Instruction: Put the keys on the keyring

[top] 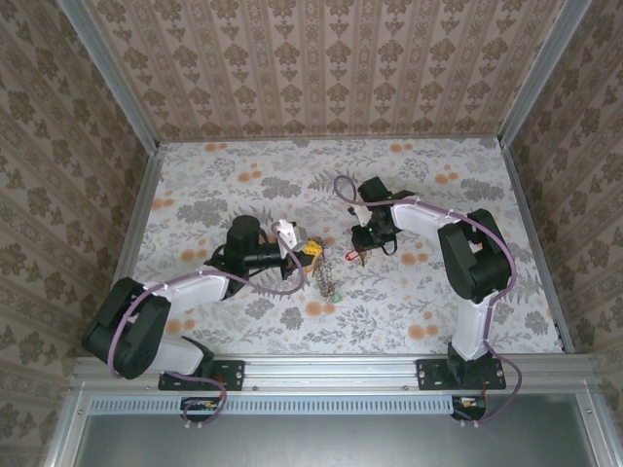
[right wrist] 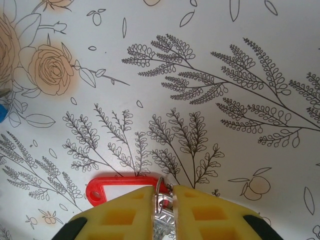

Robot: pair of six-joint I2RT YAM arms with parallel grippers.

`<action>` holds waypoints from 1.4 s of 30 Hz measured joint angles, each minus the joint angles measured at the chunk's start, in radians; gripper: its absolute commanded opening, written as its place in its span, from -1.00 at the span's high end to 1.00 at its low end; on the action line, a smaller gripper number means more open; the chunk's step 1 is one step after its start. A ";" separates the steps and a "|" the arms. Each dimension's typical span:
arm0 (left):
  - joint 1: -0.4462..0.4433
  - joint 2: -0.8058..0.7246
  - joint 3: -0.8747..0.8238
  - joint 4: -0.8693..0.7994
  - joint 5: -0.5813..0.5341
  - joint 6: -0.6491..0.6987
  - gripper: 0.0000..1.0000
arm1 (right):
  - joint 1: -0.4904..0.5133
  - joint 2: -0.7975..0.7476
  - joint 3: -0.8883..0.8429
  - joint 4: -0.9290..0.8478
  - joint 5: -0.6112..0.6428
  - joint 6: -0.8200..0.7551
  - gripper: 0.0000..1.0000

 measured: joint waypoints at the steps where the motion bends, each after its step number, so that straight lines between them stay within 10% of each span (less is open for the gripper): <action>1: 0.000 0.001 0.000 -0.001 0.000 0.000 1.00 | 0.000 0.002 0.000 0.000 0.000 0.000 0.61; 42: -0.013 0.027 0.016 -0.003 0.003 0.000 1.00 | -0.013 -0.010 -0.021 0.034 -0.035 0.027 0.95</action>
